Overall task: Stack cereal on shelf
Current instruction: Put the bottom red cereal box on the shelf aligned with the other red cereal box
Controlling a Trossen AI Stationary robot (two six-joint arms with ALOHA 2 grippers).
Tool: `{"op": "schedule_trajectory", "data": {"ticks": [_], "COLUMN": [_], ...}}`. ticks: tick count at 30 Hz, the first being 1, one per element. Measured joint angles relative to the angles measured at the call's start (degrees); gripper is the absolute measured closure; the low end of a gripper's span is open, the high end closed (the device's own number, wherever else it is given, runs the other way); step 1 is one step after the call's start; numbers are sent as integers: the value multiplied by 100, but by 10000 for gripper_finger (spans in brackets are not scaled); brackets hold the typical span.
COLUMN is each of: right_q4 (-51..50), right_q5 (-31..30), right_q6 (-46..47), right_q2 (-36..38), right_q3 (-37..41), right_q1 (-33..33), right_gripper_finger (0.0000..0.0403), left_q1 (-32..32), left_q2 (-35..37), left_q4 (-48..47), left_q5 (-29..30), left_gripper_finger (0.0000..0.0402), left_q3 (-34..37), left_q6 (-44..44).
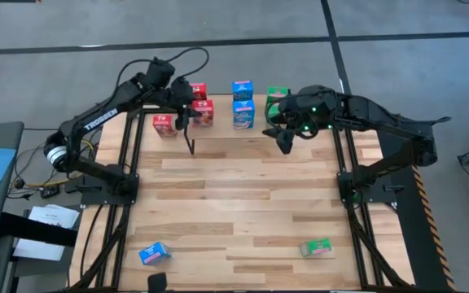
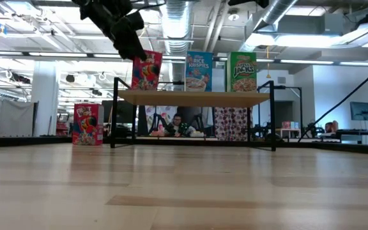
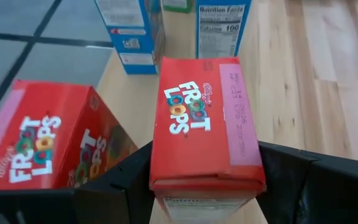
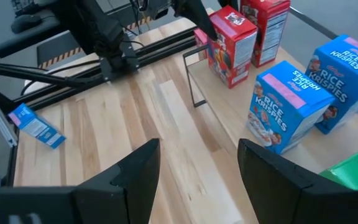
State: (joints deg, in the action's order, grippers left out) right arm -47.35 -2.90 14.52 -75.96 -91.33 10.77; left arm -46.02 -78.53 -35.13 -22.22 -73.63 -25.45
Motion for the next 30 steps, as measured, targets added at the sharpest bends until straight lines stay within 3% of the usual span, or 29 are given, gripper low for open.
{"op": "schedule_trajectory", "data": {"ticks": [21,30], "right_q4": [0,0], "right_q5": [2,2], "right_q6": [-13,-2], "right_q2": [0,0], "right_q3": [0,0], "right_q1": [26,28], "right_gripper_finger": [163,163], "left_q1": [-109,-107], "left_q2": [-34,-32], "left_q4": [4,-66], "left_q5": [48,51], "left_gripper_finger": [198,164], "left_q3": [0,0], "left_q6": [258,140]}}
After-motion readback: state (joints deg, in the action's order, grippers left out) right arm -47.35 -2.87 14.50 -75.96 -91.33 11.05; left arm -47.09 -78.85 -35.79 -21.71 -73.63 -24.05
